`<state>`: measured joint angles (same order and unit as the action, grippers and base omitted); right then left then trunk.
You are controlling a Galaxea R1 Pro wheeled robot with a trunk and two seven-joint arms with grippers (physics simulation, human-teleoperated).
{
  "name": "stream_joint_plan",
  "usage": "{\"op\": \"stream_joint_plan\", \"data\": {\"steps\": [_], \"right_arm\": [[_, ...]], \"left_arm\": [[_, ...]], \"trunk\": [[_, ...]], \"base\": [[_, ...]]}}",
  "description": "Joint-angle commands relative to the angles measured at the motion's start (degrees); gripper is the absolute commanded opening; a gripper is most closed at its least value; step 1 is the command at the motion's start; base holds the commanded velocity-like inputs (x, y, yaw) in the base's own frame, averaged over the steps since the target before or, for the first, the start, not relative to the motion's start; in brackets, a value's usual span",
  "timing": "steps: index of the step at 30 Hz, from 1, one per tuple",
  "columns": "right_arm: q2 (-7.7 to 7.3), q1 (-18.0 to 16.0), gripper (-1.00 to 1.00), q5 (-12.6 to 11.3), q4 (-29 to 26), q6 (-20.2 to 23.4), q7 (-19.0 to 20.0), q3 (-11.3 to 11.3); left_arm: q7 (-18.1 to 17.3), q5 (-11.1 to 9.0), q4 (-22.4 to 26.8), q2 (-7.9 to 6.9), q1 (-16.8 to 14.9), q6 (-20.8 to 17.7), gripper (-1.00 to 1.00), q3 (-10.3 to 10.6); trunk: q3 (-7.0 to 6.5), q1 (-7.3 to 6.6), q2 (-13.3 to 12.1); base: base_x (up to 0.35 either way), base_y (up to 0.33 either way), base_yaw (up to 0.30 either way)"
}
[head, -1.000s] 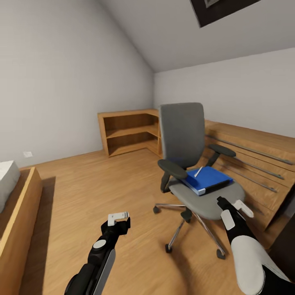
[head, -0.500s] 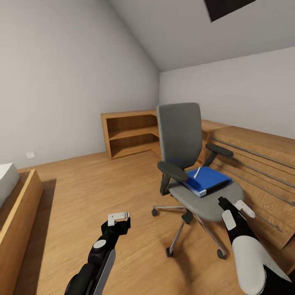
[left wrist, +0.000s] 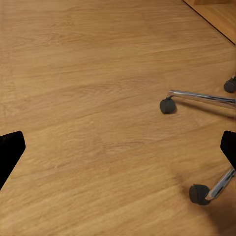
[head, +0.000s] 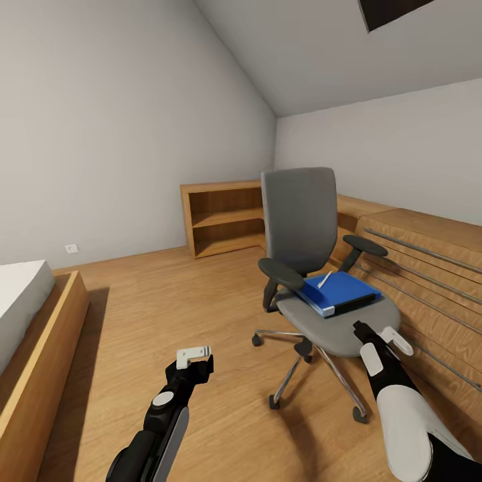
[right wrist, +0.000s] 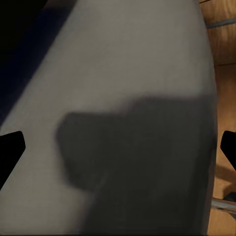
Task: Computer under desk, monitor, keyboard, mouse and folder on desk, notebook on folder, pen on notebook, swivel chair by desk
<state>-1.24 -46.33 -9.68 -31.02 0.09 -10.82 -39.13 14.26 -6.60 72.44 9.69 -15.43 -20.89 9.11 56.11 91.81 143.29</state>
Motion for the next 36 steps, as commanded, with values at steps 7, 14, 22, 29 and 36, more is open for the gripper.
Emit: {"op": "stream_joint_plan", "data": {"steps": [7, 14, 22, 29, 36], "right_arm": [[0.01, 0.0, 1.00, -0.9, 0.5, 0.0, -0.2, 0.0], [0.01, 0.0, 1.00, -0.9, 0.5, 0.0, -0.2, 0.0], [0.01, 0.0, 1.00, -0.8, 0.6, -0.1, -0.2, 0.0], [0.09, 0.0, 1.00, -0.6, 0.0, 0.1, -0.2, 0.0], [3.22, 2.6, 1.00, -0.7, -13.2, 8.8, -0.3, 0.0]], "left_arm": [[0.5, -0.6, 0.1, -0.02, 0.0, -0.2, 1.00, 0.1], [0.5, -0.6, 0.0, -0.02, 0.0, -0.2, 1.00, 0.1], [0.5, -0.5, -0.9, 0.04, 0.0, -0.2, 1.00, 0.2], [0.3, -0.6, -0.8, 0.07, 0.0, -0.1, 1.00, 0.2], [0.4, -0.6, -0.3, 0.07, 0.0, 0.0, 1.00, 0.3]], "trunk": [[0.07, -0.01, 0.0], [0.07, -0.01, 0.0], [0.07, -0.01, 0.0], [-0.15, -0.03, 0.0], [-1.58, -0.80, -1.3]], "base": [[-0.223, -0.071, 0.001], [-0.289, -0.102, 0.000], [-0.186, -0.026, 0.000], [-0.182, -0.030, 0.000], [-0.018, -0.003, 0.000]]}}
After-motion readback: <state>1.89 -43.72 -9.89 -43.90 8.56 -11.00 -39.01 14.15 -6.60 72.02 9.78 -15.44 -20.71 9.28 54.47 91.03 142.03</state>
